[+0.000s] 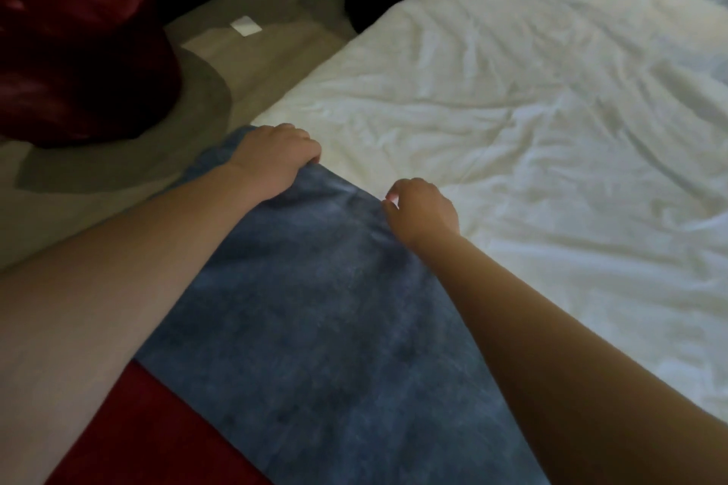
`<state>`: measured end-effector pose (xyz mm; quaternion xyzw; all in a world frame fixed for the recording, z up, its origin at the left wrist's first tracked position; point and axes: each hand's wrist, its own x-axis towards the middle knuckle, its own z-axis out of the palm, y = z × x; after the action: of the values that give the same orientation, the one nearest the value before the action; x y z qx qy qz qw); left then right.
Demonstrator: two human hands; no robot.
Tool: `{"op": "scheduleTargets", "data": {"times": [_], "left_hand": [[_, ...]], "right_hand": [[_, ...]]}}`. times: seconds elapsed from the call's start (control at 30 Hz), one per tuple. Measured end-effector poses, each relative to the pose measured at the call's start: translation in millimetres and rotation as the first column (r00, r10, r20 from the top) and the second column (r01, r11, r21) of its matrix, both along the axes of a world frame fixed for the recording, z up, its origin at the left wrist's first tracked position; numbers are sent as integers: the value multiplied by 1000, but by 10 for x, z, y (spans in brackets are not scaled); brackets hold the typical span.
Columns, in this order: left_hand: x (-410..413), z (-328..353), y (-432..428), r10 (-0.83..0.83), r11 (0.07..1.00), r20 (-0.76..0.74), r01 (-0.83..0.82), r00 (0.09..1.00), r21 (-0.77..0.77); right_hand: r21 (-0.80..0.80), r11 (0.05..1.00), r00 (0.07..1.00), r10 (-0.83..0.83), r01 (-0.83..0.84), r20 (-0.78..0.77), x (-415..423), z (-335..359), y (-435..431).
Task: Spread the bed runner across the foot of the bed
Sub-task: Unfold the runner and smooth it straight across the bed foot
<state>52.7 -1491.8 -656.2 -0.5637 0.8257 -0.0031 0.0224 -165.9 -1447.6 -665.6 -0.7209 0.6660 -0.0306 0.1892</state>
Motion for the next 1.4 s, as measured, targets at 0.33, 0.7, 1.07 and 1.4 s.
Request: {"op": "scheduleTargets", "data": {"times": [0.33,0.7,1.07,1.4], "left_hand": [[1213,-492,-377,45,996,-134,-35,990,80],[1664,-673,-1106,12,963,-294,68,956,261],[1513,-764,-1443,-52,988,-160,74,986,137],[1372,-645,-1324,-29,997,-35,32,999,70]], "right_hand": [[0,993,990,-116,116,85,1028,-328,-306],[-30,978,975,-203,206,87,1761,-543,-1005],[80,981,984,-173,177,-47,1847,-495,-1333],[22,979,974,-201,204,-102,1906,-515,-1305]]}}
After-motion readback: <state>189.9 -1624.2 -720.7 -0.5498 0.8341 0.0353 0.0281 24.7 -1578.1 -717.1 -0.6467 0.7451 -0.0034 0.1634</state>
